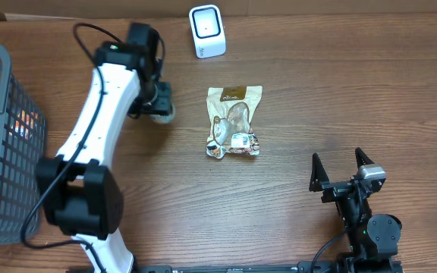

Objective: Scan the item barcode
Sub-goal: 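Lift the green-lidded jar and carry it toward the scanner, then place the jar on the table left of the bag and release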

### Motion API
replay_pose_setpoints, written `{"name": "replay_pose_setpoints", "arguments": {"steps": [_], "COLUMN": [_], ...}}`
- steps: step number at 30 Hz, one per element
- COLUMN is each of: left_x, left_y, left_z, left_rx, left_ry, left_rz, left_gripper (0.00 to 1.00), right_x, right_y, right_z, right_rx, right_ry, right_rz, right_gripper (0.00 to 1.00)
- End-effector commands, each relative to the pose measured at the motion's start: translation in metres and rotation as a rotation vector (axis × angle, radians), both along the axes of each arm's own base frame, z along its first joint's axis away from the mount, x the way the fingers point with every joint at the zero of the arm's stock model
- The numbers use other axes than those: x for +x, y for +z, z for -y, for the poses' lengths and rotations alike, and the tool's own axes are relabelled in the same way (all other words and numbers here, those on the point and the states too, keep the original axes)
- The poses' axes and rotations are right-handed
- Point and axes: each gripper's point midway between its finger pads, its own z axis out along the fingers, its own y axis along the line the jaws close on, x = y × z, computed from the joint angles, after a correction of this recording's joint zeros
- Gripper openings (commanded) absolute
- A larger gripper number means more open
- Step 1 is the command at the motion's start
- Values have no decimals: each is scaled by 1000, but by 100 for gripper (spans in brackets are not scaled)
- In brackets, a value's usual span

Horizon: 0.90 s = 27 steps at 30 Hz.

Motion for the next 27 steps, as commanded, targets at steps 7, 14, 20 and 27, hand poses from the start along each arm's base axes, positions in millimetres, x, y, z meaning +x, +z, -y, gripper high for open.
{"name": "replay_pose_setpoints", "arguments": {"steps": [7,14,20,27], "left_x": [-5,-6,-11,-10], "left_y": [-42,-74,-79,-65], "left_z": [3,5,4,10], "left_rx": [34,33,31,0], "left_ry": [-19,-20,-20,-28], "left_rz": [-91,-88,-103,-104], "left_gripper": [33,33,54,100], "right_x": [0,0,0,0], "right_y": [-2,-2,-2,-2], "right_z": [0,0,0,0], "right_rx": [4,4,4,4], "right_ry": [-1,-1,-1,-1], "right_rz": [1,1,1,1], "right_gripper": [100,100,100,100]}}
